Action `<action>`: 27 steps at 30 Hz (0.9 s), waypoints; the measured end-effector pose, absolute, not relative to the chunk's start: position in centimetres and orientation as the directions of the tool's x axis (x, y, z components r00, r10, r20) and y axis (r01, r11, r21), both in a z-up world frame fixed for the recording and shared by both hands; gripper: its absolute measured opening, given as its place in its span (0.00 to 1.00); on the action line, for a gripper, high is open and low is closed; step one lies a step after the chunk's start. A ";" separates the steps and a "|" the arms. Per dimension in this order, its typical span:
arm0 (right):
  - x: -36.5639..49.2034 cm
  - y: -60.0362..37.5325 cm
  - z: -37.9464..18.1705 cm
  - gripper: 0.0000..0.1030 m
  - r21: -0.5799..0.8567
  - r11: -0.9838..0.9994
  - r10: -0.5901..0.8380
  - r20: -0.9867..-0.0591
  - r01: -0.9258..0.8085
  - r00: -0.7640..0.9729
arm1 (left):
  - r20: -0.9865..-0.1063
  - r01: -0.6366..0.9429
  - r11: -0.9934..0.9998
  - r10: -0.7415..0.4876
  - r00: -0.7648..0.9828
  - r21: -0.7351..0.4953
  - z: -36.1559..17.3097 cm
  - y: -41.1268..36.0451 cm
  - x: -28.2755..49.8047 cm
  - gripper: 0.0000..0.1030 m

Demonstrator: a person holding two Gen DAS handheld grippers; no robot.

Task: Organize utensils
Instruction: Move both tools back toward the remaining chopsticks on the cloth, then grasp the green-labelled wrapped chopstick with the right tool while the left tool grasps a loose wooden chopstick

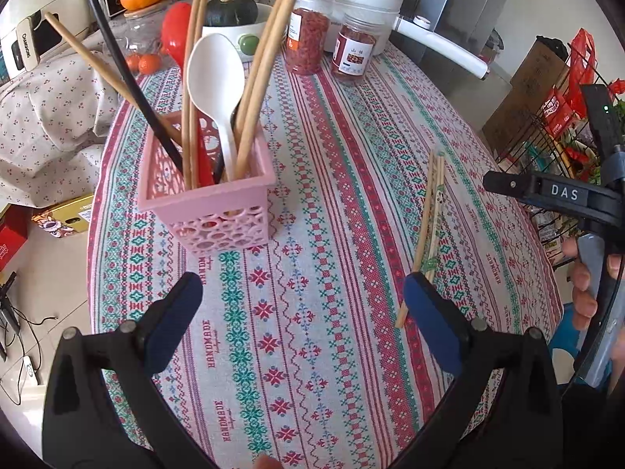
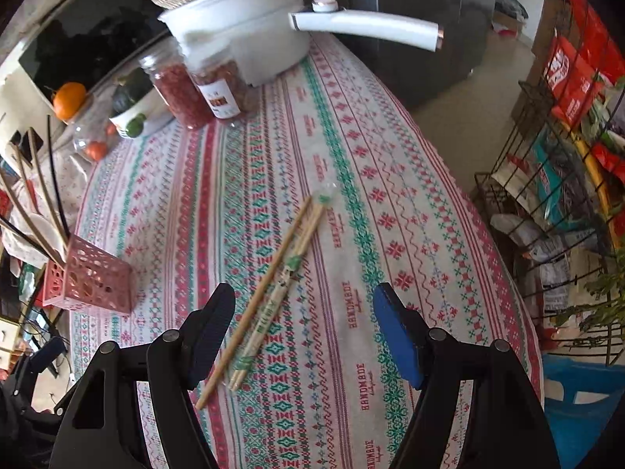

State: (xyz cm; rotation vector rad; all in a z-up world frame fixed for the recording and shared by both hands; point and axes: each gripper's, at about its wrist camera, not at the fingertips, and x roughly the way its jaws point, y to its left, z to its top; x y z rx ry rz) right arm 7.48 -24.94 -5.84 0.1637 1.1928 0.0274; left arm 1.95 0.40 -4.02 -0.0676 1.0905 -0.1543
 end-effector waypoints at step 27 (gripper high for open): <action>12.7 -23.4 -12.2 0.74 -0.001 0.993 -0.031 -0.968 0.121 0.248 | -0.910 0.101 0.991 -0.117 0.397 -0.083 -6.1 -0.5 2.6 1.00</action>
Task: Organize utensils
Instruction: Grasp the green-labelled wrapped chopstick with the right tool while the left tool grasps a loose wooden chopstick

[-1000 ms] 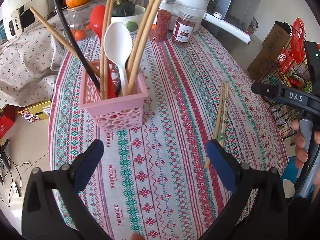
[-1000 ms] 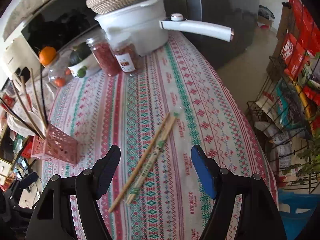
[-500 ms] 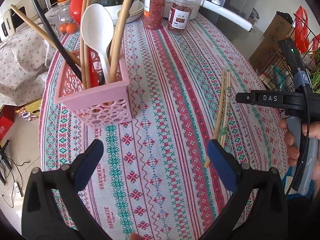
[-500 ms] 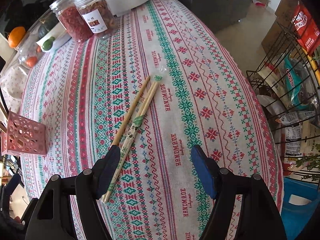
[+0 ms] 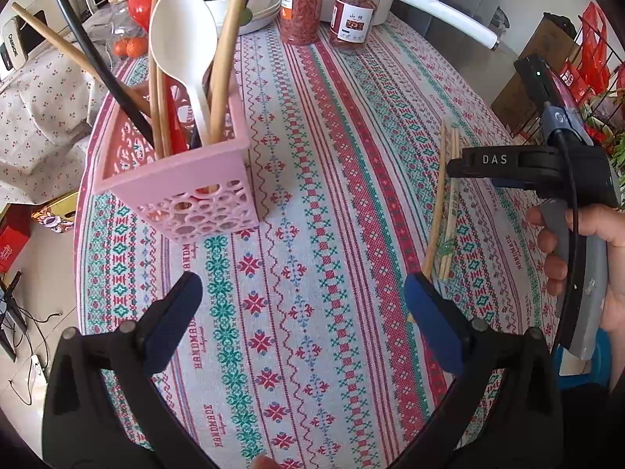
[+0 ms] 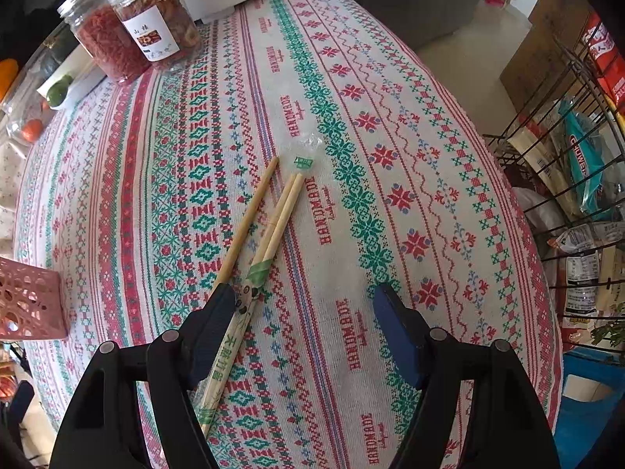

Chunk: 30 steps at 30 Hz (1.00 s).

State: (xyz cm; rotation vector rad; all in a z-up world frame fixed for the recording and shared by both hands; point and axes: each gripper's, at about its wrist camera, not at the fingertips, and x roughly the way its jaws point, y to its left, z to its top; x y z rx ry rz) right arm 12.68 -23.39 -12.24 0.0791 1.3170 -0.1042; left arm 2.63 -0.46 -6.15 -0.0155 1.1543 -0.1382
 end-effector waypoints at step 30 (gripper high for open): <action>8.2 -30.9 -7.3 0.05 0.175 0.983 0.153 -0.942 0.047 0.300 | -0.939 0.237 0.971 -0.119 0.323 -0.041 -7.8 -11.2 9.7 1.00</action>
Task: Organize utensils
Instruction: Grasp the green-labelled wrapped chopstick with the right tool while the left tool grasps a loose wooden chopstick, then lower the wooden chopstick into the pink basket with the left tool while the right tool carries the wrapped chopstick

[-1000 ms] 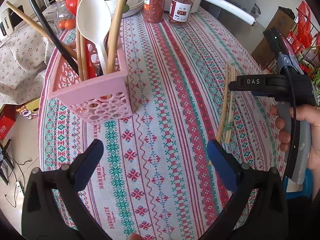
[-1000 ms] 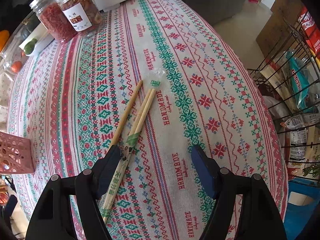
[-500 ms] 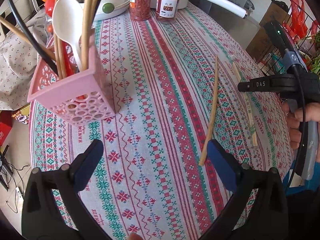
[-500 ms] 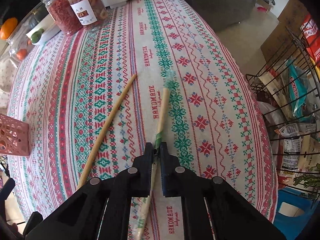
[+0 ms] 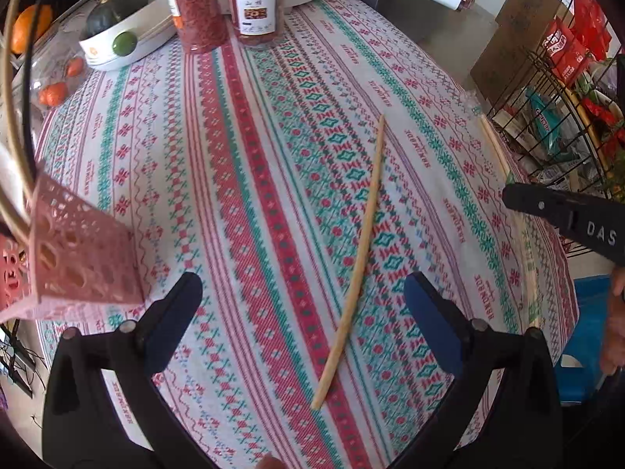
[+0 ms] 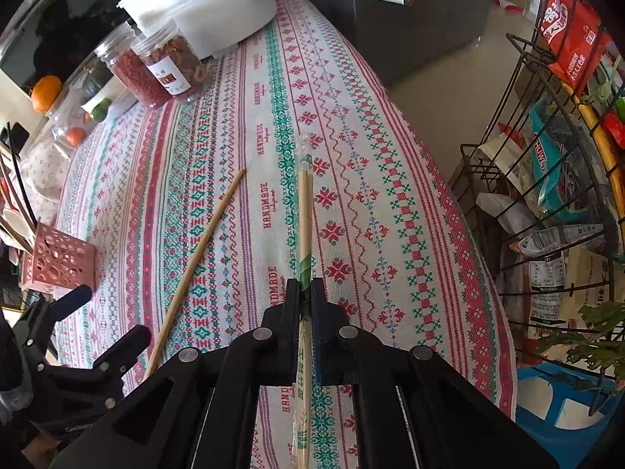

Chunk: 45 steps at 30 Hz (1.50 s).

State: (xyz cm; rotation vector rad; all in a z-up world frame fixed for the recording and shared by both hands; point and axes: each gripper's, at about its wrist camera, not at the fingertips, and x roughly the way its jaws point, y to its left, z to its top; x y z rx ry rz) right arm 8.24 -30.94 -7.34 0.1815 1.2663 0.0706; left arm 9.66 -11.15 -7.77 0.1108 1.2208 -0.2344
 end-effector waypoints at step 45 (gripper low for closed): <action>4.7 -22.7 -0.1 0.05 0.313 0.944 0.321 -0.813 -0.101 0.486 | -0.720 0.244 0.954 -0.291 0.630 -0.173 1.0 -2.6 1.5 0.07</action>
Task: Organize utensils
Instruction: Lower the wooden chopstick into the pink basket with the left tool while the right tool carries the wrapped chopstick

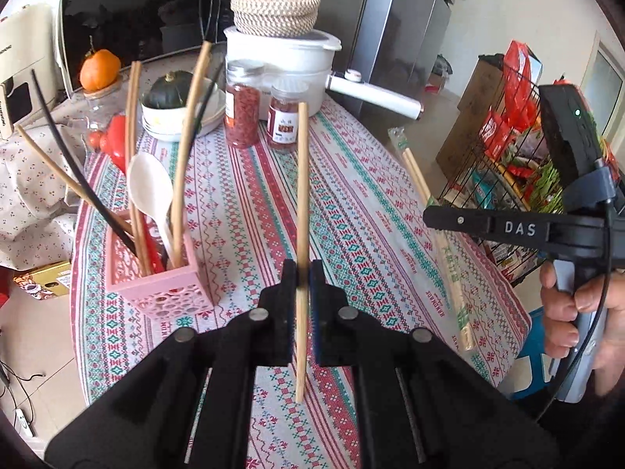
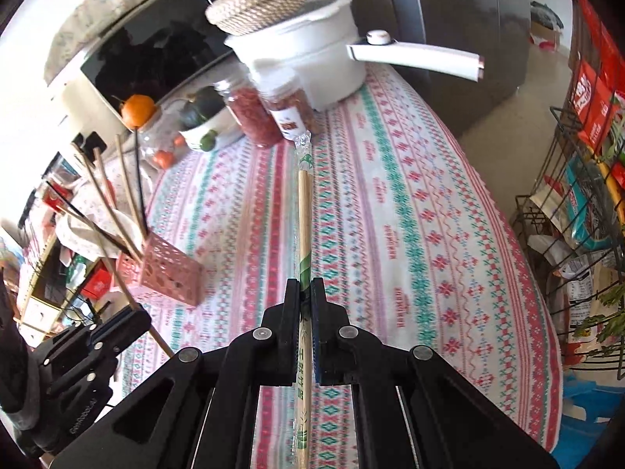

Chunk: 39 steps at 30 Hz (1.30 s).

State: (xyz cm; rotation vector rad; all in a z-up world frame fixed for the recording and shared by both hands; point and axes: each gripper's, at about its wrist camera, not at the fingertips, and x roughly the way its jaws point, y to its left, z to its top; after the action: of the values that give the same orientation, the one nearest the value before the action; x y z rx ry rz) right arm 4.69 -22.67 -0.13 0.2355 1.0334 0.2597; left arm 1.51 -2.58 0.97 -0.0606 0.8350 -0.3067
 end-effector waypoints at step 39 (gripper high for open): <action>2.9 -16.3 3.3 0.05 0.269 0.925 0.379 -0.649 -0.267 0.659 | -0.675 0.005 0.982 -0.132 0.726 -0.187 1.5 7.3 2.8 0.53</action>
State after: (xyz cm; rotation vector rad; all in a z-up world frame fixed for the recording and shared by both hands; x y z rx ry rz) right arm 2.91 -16.34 3.25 0.1554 0.7686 0.3669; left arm 2.83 7.28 1.53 -0.1772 0.7560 -0.0763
